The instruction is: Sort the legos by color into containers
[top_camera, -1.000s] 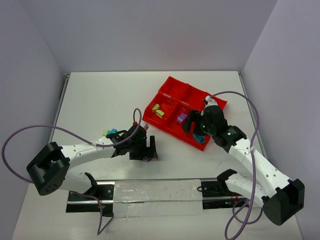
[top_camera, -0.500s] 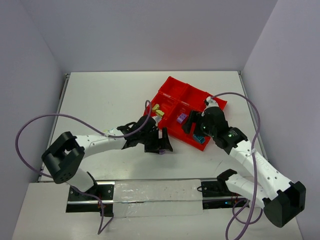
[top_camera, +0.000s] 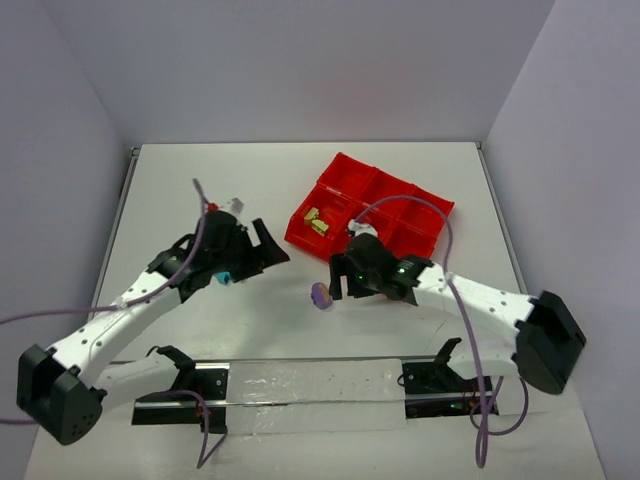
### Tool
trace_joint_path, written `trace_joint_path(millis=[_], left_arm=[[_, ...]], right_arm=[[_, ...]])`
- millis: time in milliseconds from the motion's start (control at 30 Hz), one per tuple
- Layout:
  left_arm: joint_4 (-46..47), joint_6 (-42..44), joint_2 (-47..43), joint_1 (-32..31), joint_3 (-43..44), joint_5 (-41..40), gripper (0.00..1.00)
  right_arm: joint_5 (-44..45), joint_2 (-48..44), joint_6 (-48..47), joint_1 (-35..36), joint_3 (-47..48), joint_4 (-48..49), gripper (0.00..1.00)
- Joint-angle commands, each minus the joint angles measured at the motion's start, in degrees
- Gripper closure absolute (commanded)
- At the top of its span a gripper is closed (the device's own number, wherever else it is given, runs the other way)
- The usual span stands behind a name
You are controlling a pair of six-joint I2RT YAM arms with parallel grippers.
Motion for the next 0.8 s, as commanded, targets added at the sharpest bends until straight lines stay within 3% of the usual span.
trace_joint_path(millis=[0, 200, 433, 633, 767], left_arm=[[-4.7, -1.2, -5.9, 4.9, -1.6, -4.4, 0.08], [-4.8, -0.6, -6.0, 6.8, -2.3, -3.5, 0.09], [-3.6, -0.1, -5.6, 6.9, -2.7, -3.1, 0.09], [-1.8, 0.0, -4.6, 6.9, -3.6, -1.8, 0.09], [0.4, 0.1, -3.5, 6.9, -4.6, 0.1, 0.09]], right_arm=[[5.5, 8.4, -1.5, 4.3, 7.5, 3.5, 0.1], [7.2, 19.1, -2.6, 7.2, 12.9, 4.2, 0.11], [7.7, 24.6, -2.9, 7.8, 14.2, 4.4, 0.2], [7.3, 25.9, -2.8, 8.1, 14.0, 4.7, 0.38], [7.5, 24.4, -2.4, 8.3, 13.9, 4.6, 0.64]])
